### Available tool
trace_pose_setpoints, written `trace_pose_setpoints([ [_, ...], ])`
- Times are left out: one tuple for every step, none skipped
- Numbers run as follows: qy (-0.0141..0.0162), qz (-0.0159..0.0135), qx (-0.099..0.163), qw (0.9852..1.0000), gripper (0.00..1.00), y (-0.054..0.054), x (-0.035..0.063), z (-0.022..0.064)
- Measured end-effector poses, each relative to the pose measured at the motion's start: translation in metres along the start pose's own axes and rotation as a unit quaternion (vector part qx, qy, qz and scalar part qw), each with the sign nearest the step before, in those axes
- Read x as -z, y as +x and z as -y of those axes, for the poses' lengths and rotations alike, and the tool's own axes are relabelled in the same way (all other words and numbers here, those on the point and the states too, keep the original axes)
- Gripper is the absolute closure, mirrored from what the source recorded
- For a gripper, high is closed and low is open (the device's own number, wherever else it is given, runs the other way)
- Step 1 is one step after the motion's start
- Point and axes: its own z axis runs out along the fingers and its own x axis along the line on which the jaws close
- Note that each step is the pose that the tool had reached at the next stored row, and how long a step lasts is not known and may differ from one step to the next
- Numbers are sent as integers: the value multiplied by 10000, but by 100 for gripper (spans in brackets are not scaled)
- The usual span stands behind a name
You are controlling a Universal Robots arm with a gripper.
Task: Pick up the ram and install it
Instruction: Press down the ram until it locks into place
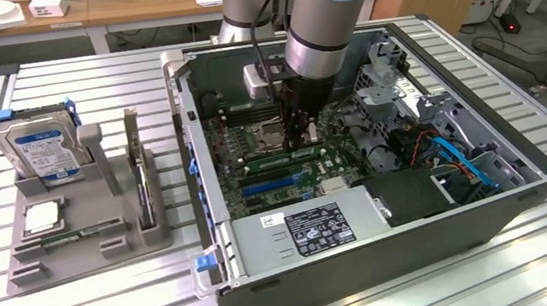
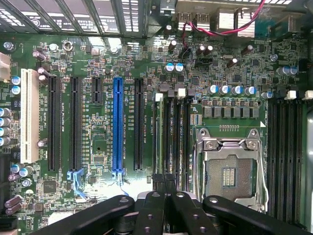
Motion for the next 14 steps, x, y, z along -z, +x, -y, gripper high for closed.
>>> trace_pose_setpoints([
  [0,0,0,10000,91,0,0,0],
  [0,0,0,10000,91,0,-1,0],
  [1,3,0,10000,91,0,-6,0],
  [0,1,0,10000,91,0,-8,1],
  [0,1,0,10000,91,0,-8,0],
  [0,0,0,10000,91,0,-7,0],
  [0,0,0,10000,91,0,-7,0],
  [0,0,0,10000,91,0,-7,0],
  [0,0,0,10000,91,0,-7,0],
  [0,0,0,10000,91,1,-9,0],
  [1,2,0,10000,91,1,-15,1],
  [1,1,0,10000,91,1,-16,1],
  [1,0,0,10000,91,1,-16,1],
  [1,0,0,10000,91,1,-16,1],
])
